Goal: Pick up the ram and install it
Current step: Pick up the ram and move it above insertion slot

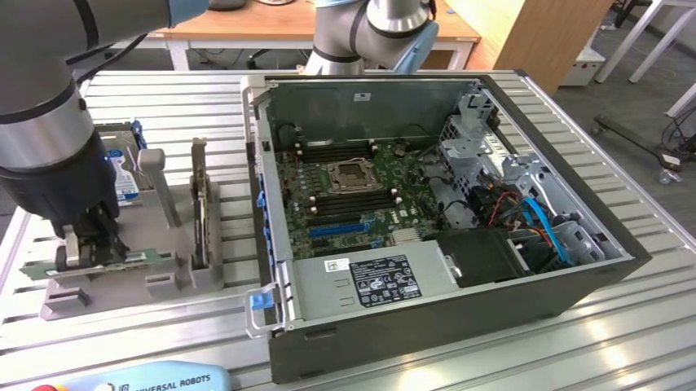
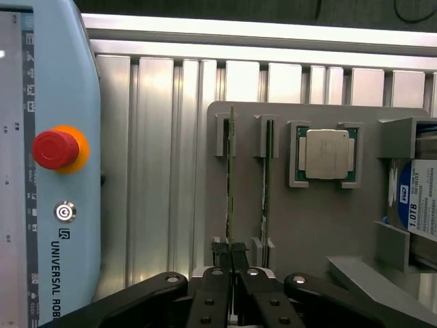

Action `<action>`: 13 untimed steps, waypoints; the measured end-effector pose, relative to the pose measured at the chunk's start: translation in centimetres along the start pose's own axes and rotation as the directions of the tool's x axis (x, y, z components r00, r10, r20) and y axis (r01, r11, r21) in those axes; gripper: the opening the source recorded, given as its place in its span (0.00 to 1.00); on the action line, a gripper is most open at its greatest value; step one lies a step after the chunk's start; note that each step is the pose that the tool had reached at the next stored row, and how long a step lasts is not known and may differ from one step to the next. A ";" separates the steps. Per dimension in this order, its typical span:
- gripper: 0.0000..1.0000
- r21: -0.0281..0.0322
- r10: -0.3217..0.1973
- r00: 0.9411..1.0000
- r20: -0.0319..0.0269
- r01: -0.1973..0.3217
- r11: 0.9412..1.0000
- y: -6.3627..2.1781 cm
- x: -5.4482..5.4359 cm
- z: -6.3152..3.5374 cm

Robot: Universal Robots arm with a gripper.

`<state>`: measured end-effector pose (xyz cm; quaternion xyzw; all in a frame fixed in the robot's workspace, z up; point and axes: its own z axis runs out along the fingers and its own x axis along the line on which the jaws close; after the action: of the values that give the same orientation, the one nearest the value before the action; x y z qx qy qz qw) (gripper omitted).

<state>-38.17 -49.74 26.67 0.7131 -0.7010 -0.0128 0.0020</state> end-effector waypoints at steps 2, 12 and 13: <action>0.12 0.000 0.002 1.000 0.000 -0.002 1.000 0.01 0.0 -0.51; 0.12 0.000 0.008 1.000 0.000 -0.008 1.000 0.06 0.0 -3.19; 0.12 0.000 0.009 1.000 0.000 -0.009 1.000 0.07 -0.1 -3.49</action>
<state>-38.17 -49.74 30.16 0.7099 -0.7042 -0.0128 0.0020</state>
